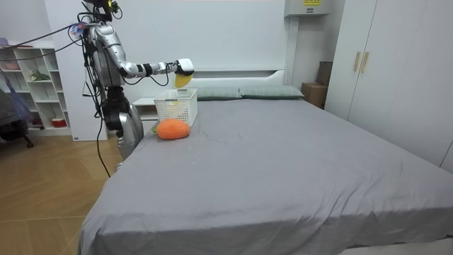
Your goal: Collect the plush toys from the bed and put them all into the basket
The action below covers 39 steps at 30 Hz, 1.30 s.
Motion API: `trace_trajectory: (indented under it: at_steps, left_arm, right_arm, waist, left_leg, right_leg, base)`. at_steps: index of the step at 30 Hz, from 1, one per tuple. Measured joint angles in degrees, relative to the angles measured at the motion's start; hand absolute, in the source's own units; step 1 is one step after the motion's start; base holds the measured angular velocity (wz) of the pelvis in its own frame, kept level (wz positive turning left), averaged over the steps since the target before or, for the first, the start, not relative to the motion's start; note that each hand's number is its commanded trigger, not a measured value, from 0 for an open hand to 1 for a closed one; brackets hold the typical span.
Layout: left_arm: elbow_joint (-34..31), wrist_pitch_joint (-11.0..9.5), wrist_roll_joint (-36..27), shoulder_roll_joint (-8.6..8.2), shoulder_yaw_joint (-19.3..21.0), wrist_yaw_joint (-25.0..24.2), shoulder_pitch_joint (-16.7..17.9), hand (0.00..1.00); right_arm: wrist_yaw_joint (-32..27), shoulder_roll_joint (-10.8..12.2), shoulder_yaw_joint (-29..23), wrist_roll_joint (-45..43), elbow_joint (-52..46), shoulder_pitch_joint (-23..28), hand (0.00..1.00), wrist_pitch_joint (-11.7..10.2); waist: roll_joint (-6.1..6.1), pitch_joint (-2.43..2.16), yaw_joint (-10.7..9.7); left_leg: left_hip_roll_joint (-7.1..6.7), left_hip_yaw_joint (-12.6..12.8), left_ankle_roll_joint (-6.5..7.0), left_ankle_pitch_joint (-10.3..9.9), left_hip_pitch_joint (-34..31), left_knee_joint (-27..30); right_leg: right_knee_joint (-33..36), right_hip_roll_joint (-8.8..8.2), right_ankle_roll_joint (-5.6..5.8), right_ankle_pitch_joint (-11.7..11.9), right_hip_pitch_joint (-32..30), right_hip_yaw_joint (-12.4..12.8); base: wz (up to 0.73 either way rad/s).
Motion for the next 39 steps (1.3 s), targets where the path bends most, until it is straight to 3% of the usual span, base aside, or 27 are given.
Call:
trace_trajectory:
  at_steps: [1, 2, 3, 5, 7, 12, 39]
  left_arm:
    - [0.0, 0.0, 0.1, -0.06, 0.0, 0.0, 0.0, 0.0]
    - [0.0, 0.1, 0.1, -0.13, 0.1, 0.0, 0.0, 0.0]
    - [-0.1, 0.1, 0.2, -0.39, 0.5, 0.1, 0.0, 0.0]
    - [-0.2, 0.6, 1.2, -0.52, 0.7, 0.2, 0.0, 0.0]
    - [-0.2, 1.0, 2.8, -0.52, 0.7, 0.3, -0.2, 0.0]
    - [-0.6, 2.1, 3.9, -0.57, 0.7, 1.0, -0.2, 0.0]
    - [-2.5, 1.9, 3.9, -0.96, 0.7, 1.3, -0.7, 0.0]
  right_arm:
    - [0.5, 0.6, 0.3, -0.9, 0.0, 0.0, 0.8, 0.5]
    - [0.7, 0.9, 0.4, -1.4, 0.0, 0.0, 0.49, 0.7]
    - [0.9, 1.2, 0.4, -2.2, 0.1, 0.0, 0.09, 1.0]
    - [1.0, 1.7, 0.5, -2.4, 0.2, 0.0, 0.0, 1.1]
    - [1.3, 1.9, 0.5, -2.5, 0.2, 0.0, 0.0, 1.2]
    - [2.9, 2.2, 0.8, -3.6, 0.2, 0.0, 0.0, 2.0]
    - [3.3, 2.9, 1.6, -5.7, 2.5, 0.0, 0.0, 2.4]
  waist:
    - [0.0, 0.01, 0.3]
    - [0.0, 0.01, 0.4]
    - [-0.01, 0.02, 0.7]
    - [-0.03, 0.14, 0.9]
    - [-0.11, 0.24, 1.9]
    - [-0.13, 0.26, 2.1]
    - [-0.42, 0.54, 2.0]
  left_leg:
    - [-0.04, 0.0, 0.0, 0.0, 0.0, 0.0]
    - [-0.05, 0.0, 0.0, 0.0, 0.0, 0.0]
    - [-0.12, -0.2, 0.01, 0.0, 0.0, 0.0]
    - [-0.17, -0.4, 0.03, 0.0, 0.2, 0.0]
    - [-0.19, -0.4, 0.09, -0.1, 0.3, 0.0]
    - [-0.32, -0.7, 0.11, -0.1, 0.3, 0.0]
    - [-0.63, -1.7, 0.2, -0.1, -0.1, 0.2]
  right_leg:
    - [0.0, -0.02, 0.0, 0.0, 0.0, -0.1]
    - [0.0, -0.03, 0.01, 0.0, 0.1, -0.1]
    - [0.0, -0.04, 0.02, 0.0, 0.1, -0.2]
    - [0.0, -0.08, 0.06, 0.0, 0.4, -0.2]
    - [-0.1, -0.03, 0.12, -0.1, 0.4, 0.3]
    - [0.0, 0.0, 0.13, -0.1, 0.5, 0.4]
    - [0.0, 0.07, 0.27, -0.2, 0.5, 0.7]
  base:
    - [0.0]
    - [0.04]
    - [0.07]
    - [0.05]
    - [0.0]
    - [0.03]
    - [0.01]
